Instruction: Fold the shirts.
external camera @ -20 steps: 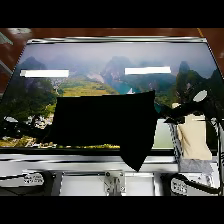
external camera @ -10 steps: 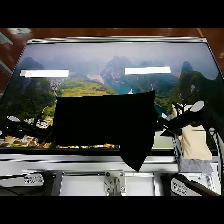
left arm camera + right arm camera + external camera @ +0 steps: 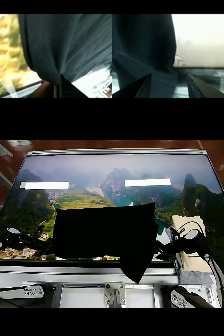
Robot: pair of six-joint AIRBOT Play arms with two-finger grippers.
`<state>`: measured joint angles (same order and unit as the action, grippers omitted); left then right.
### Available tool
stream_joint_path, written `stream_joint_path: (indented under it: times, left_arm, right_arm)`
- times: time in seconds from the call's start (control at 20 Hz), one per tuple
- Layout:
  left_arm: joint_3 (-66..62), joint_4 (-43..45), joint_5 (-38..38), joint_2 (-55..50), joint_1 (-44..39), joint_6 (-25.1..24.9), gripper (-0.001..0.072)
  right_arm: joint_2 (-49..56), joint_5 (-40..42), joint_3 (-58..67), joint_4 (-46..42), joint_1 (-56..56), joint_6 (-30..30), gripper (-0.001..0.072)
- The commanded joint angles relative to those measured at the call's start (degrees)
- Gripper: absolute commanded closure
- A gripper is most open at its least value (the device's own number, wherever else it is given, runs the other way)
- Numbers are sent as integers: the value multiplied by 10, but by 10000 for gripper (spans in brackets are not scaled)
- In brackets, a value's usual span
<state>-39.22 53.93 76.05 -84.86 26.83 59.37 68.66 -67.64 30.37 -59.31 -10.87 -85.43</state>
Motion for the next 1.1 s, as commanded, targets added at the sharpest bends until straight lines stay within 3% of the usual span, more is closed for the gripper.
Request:
stream_joint_path:
  times: [0.0,0.05,0.1,0.15,0.25,0.3,0.6,0.7,1.05]
  left_arm:
    - [-1,0,-2,0,0,-2,662]
    - [-1,0,-4,0,0,-2,662]
    - [-1,0,-6,0,0,-2,662]
    - [-1,0,-8,0,0,-2,662]
    - [-1,0,-17,0,0,-2,663]
    - [-1,0,-21,0,0,-2,663]
    - [-7,0,-26,28,0,-14,664]
    - [-25,0,-29,62,0,-43,665]
    - [-116,-45,-80,110,-1,-17,664]
  right_arm:
    - [-1,34,-29,28,0,-2,240]
    - [-1,40,-35,31,0,-2,324]
    - [-1,44,-38,30,0,-2,342]
    - [-2,44,-39,30,0,-2,469]
    - [-2,43,-39,34,0,9,622]
    - [-2,40,-39,43,0,23,643]
    - [-30,-15,-4,83,0,103,645]
    - [-66,-23,37,81,0,107,645]
    - [-76,90,143,164,0,82,646]
